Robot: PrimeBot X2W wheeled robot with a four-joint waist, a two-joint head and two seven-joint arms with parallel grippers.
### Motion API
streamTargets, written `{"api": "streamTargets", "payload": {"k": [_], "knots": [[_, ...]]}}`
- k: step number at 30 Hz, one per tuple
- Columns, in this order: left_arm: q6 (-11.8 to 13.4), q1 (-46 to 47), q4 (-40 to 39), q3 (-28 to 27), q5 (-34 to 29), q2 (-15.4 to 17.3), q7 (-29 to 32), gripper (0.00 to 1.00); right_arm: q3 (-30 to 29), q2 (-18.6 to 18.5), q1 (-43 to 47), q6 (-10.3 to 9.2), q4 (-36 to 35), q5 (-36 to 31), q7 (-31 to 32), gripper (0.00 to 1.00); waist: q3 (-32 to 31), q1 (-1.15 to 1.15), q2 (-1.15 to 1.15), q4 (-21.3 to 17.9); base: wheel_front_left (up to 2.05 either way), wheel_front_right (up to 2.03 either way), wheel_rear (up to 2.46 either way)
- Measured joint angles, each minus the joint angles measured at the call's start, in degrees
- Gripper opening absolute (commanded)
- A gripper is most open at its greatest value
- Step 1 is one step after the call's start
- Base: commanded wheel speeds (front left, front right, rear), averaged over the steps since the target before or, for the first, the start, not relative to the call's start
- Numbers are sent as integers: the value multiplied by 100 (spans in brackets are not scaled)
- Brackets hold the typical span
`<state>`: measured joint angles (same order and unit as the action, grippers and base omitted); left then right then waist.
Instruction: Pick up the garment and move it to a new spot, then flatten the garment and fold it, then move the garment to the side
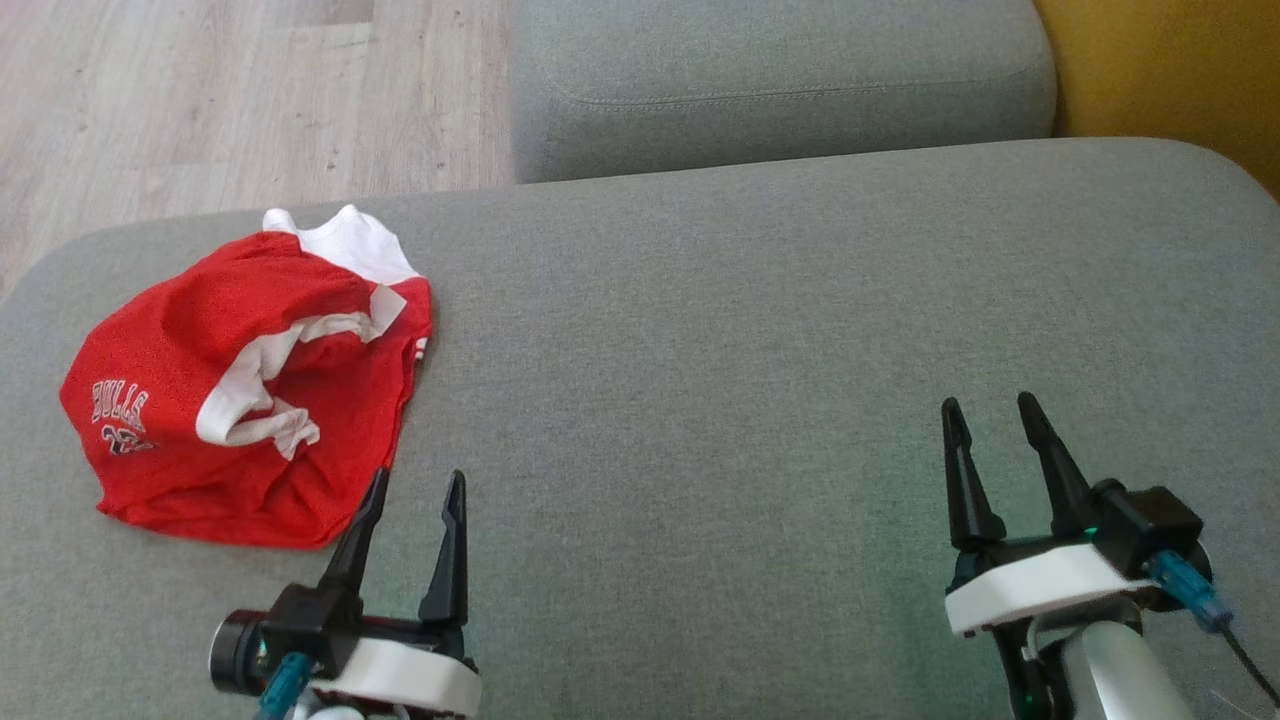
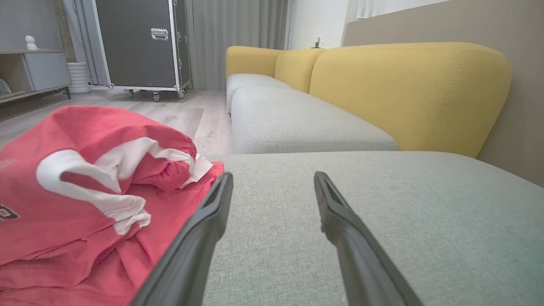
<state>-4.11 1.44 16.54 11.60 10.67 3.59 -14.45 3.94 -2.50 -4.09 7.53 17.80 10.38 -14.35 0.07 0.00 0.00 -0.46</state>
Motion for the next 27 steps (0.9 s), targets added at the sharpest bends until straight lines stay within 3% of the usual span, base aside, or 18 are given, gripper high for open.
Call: {"api": "streamTargets", "payload": {"k": [16,27], "knots": [[65,12,246,-211,-115,-63,0,100,101,0,-7,0,113,-148,0,100,-8,0,0,8,0,0,0],[160,-30,270,-357,-127,-69,0,100,300,-2,1,0,93,-212,0,100,-118,0,0,519,0,0,0]]}}
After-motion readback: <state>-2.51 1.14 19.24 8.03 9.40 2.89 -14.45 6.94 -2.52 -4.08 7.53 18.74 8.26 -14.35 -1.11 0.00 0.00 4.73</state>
